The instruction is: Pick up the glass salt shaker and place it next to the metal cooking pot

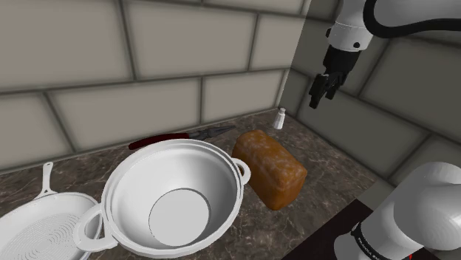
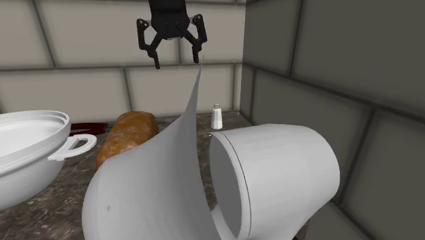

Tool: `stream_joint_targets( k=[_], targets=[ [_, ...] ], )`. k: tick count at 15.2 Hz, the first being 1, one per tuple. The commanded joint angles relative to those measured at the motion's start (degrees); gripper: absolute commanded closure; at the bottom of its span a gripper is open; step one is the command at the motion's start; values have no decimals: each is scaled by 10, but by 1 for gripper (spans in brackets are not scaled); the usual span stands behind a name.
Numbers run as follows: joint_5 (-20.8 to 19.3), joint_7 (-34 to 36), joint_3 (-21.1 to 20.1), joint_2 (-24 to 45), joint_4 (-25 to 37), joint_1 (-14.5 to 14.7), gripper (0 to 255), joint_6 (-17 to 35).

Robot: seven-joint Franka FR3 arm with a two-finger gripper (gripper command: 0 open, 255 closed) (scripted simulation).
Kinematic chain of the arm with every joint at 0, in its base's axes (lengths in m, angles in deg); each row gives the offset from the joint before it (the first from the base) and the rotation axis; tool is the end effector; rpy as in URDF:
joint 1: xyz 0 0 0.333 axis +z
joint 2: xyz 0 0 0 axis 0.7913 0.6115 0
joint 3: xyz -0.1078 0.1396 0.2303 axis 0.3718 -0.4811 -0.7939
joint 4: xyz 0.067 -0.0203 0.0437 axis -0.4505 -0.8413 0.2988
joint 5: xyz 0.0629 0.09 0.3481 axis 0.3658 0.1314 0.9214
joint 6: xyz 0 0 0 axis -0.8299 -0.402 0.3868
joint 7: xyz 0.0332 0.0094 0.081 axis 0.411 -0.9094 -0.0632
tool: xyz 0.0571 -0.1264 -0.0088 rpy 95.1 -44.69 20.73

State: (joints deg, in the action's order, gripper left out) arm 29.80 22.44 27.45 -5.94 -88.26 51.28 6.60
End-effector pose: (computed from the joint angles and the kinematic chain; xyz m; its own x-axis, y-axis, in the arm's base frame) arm 0.3122 -0.0029 0.5237 0.9996 0.0138 0.0231 0.0114 -0.9950 0.0992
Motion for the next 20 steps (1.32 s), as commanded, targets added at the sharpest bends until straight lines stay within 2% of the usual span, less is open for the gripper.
stream_joint_targets(
  k=[1,7,12,16,20],
  targets=[
    [0,0,0,0,0,0,0,0],
    [-9,-47,62,59,-34,-18,0,125],
    [-1,-93,115,133,-38,-26,0,227],
    [22,-138,158,205,-25,-25,0,302],
    [70,-197,199,287,3,-16,0,367]
  ],
)
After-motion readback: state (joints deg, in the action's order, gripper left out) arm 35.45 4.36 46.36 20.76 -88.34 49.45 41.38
